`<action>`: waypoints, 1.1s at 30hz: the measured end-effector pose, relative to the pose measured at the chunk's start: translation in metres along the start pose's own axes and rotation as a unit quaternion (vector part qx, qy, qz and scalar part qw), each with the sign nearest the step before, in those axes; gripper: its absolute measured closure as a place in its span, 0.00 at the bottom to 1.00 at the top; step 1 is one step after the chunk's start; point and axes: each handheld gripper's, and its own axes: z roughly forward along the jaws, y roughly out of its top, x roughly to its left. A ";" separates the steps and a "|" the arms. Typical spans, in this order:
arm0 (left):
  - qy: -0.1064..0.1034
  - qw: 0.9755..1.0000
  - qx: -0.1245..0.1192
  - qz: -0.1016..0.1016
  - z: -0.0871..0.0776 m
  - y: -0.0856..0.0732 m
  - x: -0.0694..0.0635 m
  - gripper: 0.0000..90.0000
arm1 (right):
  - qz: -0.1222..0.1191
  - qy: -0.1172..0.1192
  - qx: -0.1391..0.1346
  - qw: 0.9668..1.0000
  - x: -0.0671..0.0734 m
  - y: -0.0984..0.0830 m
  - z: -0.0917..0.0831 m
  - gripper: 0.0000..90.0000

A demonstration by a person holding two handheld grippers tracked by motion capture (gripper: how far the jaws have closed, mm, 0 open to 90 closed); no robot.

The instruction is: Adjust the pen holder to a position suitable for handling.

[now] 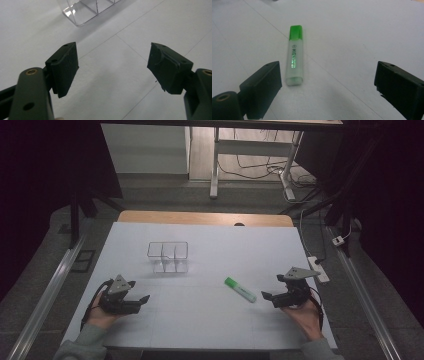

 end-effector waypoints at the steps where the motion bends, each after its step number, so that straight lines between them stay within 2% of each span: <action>1: 0.000 1.000 0.000 0.000 0.000 0.000 0.000 0.27 | -0.002 0.001 0.000 1.000 0.000 0.000 0.000 0.09; 18: -0.002 1.000 0.001 0.000 0.000 0.003 0.003 0.27 | -0.002 -0.004 0.006 1.000 0.002 -0.002 0.002 0.12; 33: -0.007 1.000 0.004 0.002 0.005 0.019 0.010 0.28 | 0.004 -0.001 0.011 1.000 0.002 -0.003 0.003 0.13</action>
